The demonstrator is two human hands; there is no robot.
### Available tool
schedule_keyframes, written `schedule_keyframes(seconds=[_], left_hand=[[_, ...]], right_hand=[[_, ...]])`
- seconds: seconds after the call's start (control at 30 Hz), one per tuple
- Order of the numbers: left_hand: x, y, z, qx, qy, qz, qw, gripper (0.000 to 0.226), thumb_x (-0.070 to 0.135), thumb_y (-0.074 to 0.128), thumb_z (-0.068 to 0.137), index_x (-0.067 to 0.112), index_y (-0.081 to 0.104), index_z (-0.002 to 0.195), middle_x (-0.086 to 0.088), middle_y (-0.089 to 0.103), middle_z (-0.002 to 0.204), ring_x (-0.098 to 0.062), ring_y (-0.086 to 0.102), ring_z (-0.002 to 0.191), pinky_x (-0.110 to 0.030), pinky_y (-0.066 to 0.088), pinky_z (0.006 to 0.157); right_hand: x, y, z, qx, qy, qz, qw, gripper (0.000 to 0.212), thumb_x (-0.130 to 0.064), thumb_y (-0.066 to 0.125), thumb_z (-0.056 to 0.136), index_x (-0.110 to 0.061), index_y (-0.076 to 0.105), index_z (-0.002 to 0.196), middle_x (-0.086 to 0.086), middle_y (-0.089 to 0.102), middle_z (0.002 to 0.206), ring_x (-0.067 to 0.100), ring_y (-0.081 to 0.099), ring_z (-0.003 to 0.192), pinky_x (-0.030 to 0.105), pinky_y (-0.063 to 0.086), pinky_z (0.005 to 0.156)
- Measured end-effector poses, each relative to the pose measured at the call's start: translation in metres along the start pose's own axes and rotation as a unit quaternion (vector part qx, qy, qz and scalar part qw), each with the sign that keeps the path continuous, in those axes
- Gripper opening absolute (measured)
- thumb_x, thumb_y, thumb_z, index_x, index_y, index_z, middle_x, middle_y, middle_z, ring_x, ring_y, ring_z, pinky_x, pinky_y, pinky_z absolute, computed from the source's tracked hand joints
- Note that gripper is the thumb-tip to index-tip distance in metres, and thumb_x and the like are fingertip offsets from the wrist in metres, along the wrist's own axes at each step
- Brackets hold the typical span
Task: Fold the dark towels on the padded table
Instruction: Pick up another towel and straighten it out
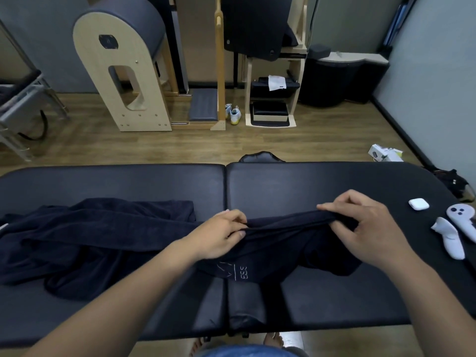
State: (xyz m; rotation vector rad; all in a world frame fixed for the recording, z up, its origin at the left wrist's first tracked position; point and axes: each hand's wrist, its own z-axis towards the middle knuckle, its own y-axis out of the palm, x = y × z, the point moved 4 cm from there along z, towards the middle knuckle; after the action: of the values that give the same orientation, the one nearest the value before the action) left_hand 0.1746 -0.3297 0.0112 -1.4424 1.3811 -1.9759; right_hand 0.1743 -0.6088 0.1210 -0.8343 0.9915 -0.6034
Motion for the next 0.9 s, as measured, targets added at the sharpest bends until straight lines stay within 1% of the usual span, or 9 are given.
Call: schedule_keyframes(seconds=[0.13, 0.23, 0.4, 0.53, 0.6, 0.67, 0.73, 0.8, 0.9], left_hand=[[-0.010, -0.010, 0.009, -0.034, 0.037, 0.040, 0.998, 0.026, 0.023, 0.055, 0.097, 0.013, 0.072, 0.114, 0.003, 0.054, 0.123, -0.002, 0.049, 0.104, -0.026, 0.032, 0.098], [-0.015, -0.035, 0.011, -0.018, 0.055, 0.041, 0.997, 0.020, 0.025, 0.062, 0.092, 0.015, 0.077, 0.101, 0.005, 0.061, 0.104, -0.005, 0.056, 0.089, -0.022, 0.037, 0.087], [0.029, -0.137, 0.017, 0.146, 0.080, -0.007, 0.986, 0.023, 0.027, 0.064, 0.088, 0.008, 0.077, 0.086, 0.003, 0.065, 0.091, -0.005, 0.061, 0.081, -0.027, 0.049, 0.076], [0.138, -0.284, 0.043, 0.334, 0.209, 0.025, 0.919, 0.018, 0.017, 0.061, 0.092, 0.003, 0.070, 0.085, -0.012, 0.068, 0.090, -0.016, 0.063, 0.083, -0.029, 0.049, 0.077], [0.175, -0.332, 0.048, 0.411, 0.216, 0.001, 0.886, 0.009, 0.023, 0.060, 0.092, 0.016, 0.065, 0.091, 0.003, 0.065, 0.092, -0.003, 0.061, 0.086, -0.024, 0.050, 0.081], [0.181, -0.339, 0.052, 0.386, 0.223, 0.024, 0.895, 0.012, 0.020, 0.062, 0.091, 0.014, 0.065, 0.101, 0.015, 0.060, 0.097, 0.014, 0.056, 0.090, -0.013, 0.044, 0.085], [0.155, -0.316, 0.055, 0.294, 0.212, 0.084, 0.928, 0.013, 0.010, 0.067, 0.088, 0.007, 0.070, 0.100, 0.017, 0.059, 0.093, 0.013, 0.056, 0.087, -0.011, 0.041, 0.082], [0.114, -0.284, 0.054, 0.221, 0.144, 0.098, 0.960, 0.012, 0.011, 0.073, 0.085, 0.015, 0.072, 0.096, 0.013, 0.062, 0.087, 0.003, 0.059, 0.084, -0.023, 0.048, 0.079], [0.069, -0.240, 0.050, 0.183, 0.055, 0.032, 0.981, 0.013, 0.016, 0.076, 0.084, 0.025, 0.072, 0.092, 0.004, 0.067, 0.086, -0.016, 0.064, 0.082, -0.041, 0.051, 0.080]], right_hand=[[-0.007, 0.002, -0.002, -0.021, 0.007, 0.004, 1.000, 0.039, -0.005, 0.069, 0.076, -0.033, 0.077, 0.102, -0.020, 0.055, 0.088, 0.019, 0.061, 0.064, 0.031, 0.047, 0.062], [-0.005, 0.002, -0.004, -0.032, 0.028, -0.017, 0.999, 0.035, -0.008, 0.069, 0.077, -0.035, 0.077, 0.100, -0.019, 0.056, 0.086, 0.014, 0.060, 0.064, 0.032, 0.050, 0.059], [0.007, -0.004, 0.011, -0.110, 0.079, -0.046, 0.990, 0.013, -0.025, 0.069, 0.085, -0.034, 0.072, 0.093, -0.010, 0.060, 0.082, 0.016, 0.060, 0.079, 0.038, 0.050, 0.071], [-0.015, -0.078, 0.083, 0.084, 0.043, 0.005, 0.995, 0.015, -0.031, 0.069, 0.088, -0.016, 0.068, 0.085, 0.008, 0.063, 0.082, 0.027, 0.058, 0.082, 0.035, 0.040, 0.071], [-0.033, -0.136, 0.117, 0.220, 0.027, 0.031, 0.975, 0.016, -0.039, 0.061, 0.086, -0.024, 0.067, 0.085, 0.010, 0.063, 0.081, 0.025, 0.056, 0.076, 0.036, 0.042, 0.067], [-0.029, -0.172, 0.134, 0.280, 0.032, 0.062, 0.958, 0.009, -0.040, 0.058, 0.084, -0.033, 0.063, 0.082, 0.008, 0.067, 0.084, 0.028, 0.062, 0.077, 0.043, 0.051, 0.069], [-0.013, -0.182, 0.133, 0.253, 0.041, 0.036, 0.966, 0.015, -0.035, 0.057, 0.083, -0.040, 0.066, 0.094, 0.005, 0.070, 0.090, 0.023, 0.065, 0.086, 0.038, 0.052, 0.077], [0.007, -0.177, 0.125, 0.197, 0.070, -0.009, 0.978, 0.024, -0.026, 0.063, 0.084, -0.030, 0.072, 0.106, 0.009, 0.072, 0.095, 0.022, 0.064, 0.093, 0.024, 0.045, 0.076], [0.027, -0.159, 0.117, 0.096, 0.114, -0.134, 0.980, 0.021, -0.012, 0.071, 0.085, -0.016, 0.075, 0.105, 0.019, 0.070, 0.101, 0.035, 0.063, 0.099, 0.031, 0.045, 0.082]])
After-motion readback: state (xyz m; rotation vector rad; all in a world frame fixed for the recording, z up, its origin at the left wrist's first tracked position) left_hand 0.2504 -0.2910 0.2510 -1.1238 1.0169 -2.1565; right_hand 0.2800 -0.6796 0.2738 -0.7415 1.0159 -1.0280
